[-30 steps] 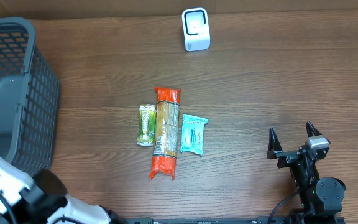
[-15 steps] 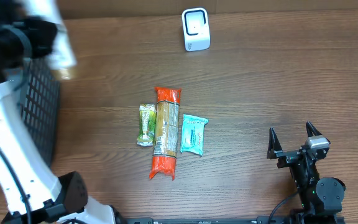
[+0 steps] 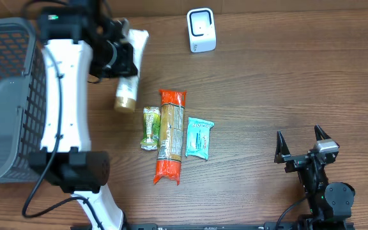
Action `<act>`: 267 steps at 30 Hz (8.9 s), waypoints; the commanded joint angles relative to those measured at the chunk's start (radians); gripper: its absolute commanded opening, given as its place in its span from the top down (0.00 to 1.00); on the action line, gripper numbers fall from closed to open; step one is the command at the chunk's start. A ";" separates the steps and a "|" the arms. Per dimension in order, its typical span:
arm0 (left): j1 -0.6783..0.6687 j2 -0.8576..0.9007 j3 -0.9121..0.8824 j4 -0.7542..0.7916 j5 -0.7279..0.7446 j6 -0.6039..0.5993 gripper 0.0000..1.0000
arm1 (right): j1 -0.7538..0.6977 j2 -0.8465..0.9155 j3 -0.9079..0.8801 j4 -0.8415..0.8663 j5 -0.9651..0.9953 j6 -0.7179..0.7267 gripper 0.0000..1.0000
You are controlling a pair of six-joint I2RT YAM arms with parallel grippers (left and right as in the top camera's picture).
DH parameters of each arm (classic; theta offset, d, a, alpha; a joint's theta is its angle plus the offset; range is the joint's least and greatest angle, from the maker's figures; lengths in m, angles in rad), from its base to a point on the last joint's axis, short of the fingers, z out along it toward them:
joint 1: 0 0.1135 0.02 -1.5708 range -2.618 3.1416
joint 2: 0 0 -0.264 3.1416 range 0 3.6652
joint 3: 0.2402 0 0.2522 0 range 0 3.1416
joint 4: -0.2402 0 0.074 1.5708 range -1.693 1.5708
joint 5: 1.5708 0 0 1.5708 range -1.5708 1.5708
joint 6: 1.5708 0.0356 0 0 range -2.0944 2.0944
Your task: Scan the item barcode
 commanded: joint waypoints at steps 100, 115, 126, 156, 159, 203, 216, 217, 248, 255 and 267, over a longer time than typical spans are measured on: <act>0.177 -0.576 -0.449 0.227 -0.208 -0.146 0.00 | 0.005 -0.009 -0.011 0.005 0.010 0.000 0.00; 0.177 -0.561 -0.449 0.227 -0.207 -0.146 0.00 | 0.005 -0.009 -0.011 0.005 0.010 0.000 0.00; 0.177 -0.558 -0.449 0.239 -0.229 -0.134 0.00 | 0.005 -0.009 -0.011 0.005 0.010 0.000 0.00; 0.405 -0.557 -0.449 0.273 -0.043 0.130 0.00 | 0.005 -0.009 -0.011 0.005 0.010 0.000 0.00; 0.405 -0.557 -0.449 0.273 -0.043 0.130 0.00 | 0.005 -0.009 -0.011 0.005 0.010 0.000 0.00; 0.405 -0.557 -0.449 0.272 -0.040 0.130 0.00 | 0.005 -0.009 -0.011 0.016 0.010 0.000 0.00; 0.405 -0.557 -0.449 0.272 -0.040 0.130 0.00 | 0.004 -0.009 -0.010 0.016 0.047 0.000 0.00; 0.405 -0.557 -0.449 0.272 -0.041 0.130 0.00 | 0.004 -0.009 -0.010 0.013 0.040 0.000 0.00; 0.405 -0.557 -0.449 0.272 -0.040 0.130 0.01 | 0.004 0.123 0.158 -0.052 -0.116 0.011 0.00; 0.405 -0.557 -0.449 0.272 -0.040 0.130 0.01 | 0.004 0.388 0.325 -0.075 -0.175 0.011 0.00; 0.405 -0.557 -0.449 0.272 -0.040 0.130 0.00 | 0.005 0.917 0.835 -0.500 -0.333 0.011 0.00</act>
